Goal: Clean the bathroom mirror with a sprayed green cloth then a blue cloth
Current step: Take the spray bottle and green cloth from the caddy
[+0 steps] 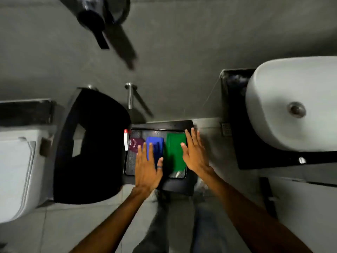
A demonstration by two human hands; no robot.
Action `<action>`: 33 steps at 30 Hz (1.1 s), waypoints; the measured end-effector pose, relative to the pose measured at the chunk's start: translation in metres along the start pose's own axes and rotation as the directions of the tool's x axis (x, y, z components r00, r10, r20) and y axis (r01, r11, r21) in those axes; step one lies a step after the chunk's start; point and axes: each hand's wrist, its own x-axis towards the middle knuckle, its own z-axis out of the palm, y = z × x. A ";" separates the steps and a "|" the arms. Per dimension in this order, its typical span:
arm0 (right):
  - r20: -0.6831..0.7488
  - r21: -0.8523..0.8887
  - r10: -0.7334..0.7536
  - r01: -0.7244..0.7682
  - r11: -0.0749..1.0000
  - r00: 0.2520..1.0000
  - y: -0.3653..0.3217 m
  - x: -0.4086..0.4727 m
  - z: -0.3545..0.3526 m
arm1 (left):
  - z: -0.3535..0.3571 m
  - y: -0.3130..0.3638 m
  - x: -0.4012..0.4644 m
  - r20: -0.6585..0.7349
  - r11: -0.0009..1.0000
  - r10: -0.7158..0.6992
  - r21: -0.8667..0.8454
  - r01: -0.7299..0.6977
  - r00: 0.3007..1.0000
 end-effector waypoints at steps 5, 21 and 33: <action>0.187 0.249 0.399 -0.436 0.865 0.898 0.022 0.030 0.088 | 0.022 -0.077 0.041 -0.038 0.825 -0.466 -0.381 0.418 0.884; 0.065 0.425 0.483 -0.462 0.778 0.873 0.052 0.088 0.160 | 0.022 -0.143 0.158 -0.098 0.817 -0.018 -0.575 -0.042 0.995; 0.440 0.832 -0.066 -0.434 -0.346 0.896 -0.036 0.041 -0.052 | -0.137 0.004 0.110 -0.122 0.603 0.070 -0.785 -0.140 0.990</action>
